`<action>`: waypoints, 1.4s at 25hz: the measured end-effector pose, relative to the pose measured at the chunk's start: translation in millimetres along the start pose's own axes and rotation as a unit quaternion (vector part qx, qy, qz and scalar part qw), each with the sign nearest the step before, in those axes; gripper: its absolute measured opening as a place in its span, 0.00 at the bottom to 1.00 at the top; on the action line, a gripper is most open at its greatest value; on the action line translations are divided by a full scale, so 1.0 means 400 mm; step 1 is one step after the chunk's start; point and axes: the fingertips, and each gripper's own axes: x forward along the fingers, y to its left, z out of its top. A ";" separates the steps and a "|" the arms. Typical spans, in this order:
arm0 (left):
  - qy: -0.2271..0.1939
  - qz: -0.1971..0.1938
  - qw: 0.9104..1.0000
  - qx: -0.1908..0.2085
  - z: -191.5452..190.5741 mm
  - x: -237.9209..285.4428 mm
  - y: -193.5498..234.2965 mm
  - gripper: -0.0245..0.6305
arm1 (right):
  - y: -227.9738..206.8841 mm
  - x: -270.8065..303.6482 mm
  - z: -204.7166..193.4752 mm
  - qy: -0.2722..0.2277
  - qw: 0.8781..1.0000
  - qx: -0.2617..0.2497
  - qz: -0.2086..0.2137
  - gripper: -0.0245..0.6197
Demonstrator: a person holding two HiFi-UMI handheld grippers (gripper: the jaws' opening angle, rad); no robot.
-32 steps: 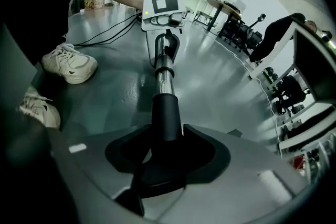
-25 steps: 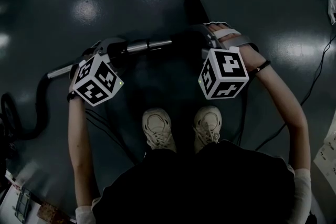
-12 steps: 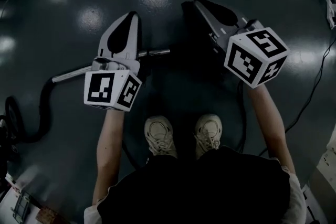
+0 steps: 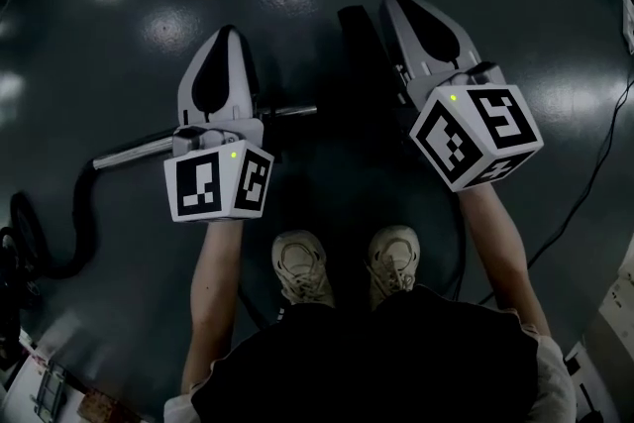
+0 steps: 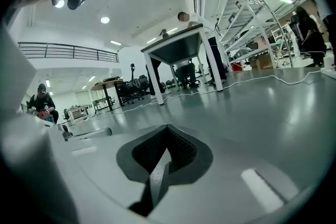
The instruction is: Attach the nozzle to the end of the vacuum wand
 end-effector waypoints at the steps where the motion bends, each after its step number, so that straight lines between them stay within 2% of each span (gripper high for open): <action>1: -0.001 0.003 1.000 -0.001 -0.005 0.006 0.007 0.04 | -0.003 0.009 -0.008 0.002 1.000 -0.003 -0.001 0.05; 8: -0.008 0.009 1.000 0.018 -0.019 0.068 0.029 0.04 | -0.026 0.077 -0.039 0.003 0.999 -0.042 -0.005 0.05; 10: -0.011 0.009 0.999 0.030 0.016 0.084 0.029 0.04 | -0.033 0.077 -0.007 0.004 0.999 -0.043 -0.018 0.05; 12: -0.009 0.019 0.999 0.032 0.096 0.091 0.024 0.04 | -0.031 0.055 0.078 0.011 0.999 -0.036 -0.035 0.05; 14: -0.013 0.029 0.999 0.020 0.239 0.095 0.006 0.04 | -0.014 0.027 0.225 0.014 0.999 -0.016 -0.045 0.05; 17: -0.027 0.033 0.999 0.022 0.544 0.072 -0.047 0.04 | 0.069 -0.033 0.512 0.005 0.999 0.012 -0.053 0.05; 22: -0.031 0.056 0.998 -0.006 1.152 -0.053 -0.200 0.04 | 0.319 -0.230 1.064 0.015 0.998 0.016 -0.055 0.05; 25: -0.035 0.061 0.997 -0.007 1.555 -0.125 -0.298 0.04 | 0.474 -0.356 1.434 -0.004 0.998 0.028 -0.052 0.05; 28: -0.056 0.057 0.997 -0.015 1.890 -0.216 -0.377 0.04 | 0.615 -0.485 1.729 -0.028 0.998 -0.008 -0.055 0.05; 31: -0.095 0.037 0.995 -0.004 2.079 -0.284 -0.438 0.04 | 0.708 -0.582 1.881 -0.060 0.997 -0.039 -0.040 0.05; 35: -0.113 0.031 0.993 0.019 2.122 -0.359 -0.488 0.04 | 0.760 -0.646 1.897 -0.072 0.997 -0.035 -0.014 0.05</action>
